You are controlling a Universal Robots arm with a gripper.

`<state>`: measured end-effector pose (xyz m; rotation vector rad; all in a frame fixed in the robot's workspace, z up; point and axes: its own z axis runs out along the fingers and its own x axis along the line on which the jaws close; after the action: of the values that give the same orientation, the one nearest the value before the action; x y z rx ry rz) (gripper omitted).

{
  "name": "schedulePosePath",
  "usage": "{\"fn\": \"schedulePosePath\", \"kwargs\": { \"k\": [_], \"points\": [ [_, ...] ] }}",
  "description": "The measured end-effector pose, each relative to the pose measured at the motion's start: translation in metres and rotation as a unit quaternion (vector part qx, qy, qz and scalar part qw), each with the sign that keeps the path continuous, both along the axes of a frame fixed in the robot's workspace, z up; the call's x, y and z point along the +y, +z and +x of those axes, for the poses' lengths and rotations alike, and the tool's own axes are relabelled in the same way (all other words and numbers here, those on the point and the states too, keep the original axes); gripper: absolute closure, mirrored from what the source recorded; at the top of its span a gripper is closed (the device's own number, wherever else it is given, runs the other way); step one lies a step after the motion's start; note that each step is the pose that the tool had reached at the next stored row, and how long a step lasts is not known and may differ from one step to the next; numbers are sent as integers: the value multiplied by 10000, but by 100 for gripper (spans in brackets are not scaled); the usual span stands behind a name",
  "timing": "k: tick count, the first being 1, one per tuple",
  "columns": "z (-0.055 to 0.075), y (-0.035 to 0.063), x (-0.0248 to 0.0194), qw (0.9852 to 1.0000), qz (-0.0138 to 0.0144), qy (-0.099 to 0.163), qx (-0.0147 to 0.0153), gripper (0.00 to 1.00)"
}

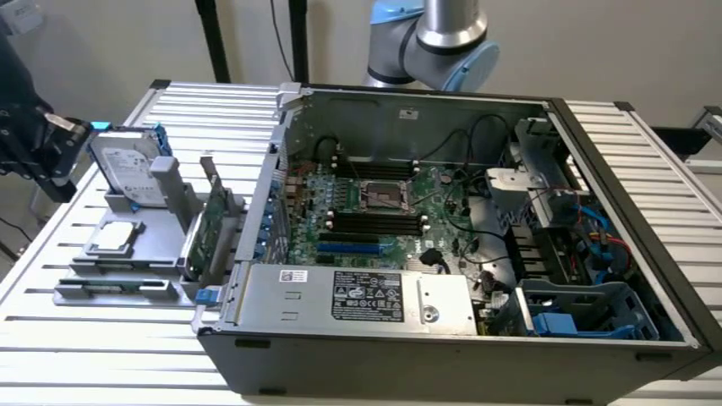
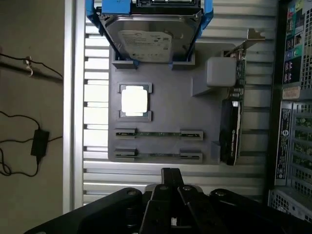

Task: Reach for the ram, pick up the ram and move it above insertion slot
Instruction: 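Reach for the ram, then pick up the ram and move it above insertion slot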

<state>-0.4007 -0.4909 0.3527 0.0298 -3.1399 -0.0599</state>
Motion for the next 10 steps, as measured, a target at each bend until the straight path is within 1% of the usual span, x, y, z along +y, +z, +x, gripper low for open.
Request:
{"fn": "schedulePosePath", "kwargs": {
  "k": [1,2,10],
  "points": [
    [-32,0,-11,10000,0,2,0,89],
    [-38,-1,-12,10000,1,5,-1,89],
    [-38,0,-12,10000,0,5,-1,89]
  ]
}}
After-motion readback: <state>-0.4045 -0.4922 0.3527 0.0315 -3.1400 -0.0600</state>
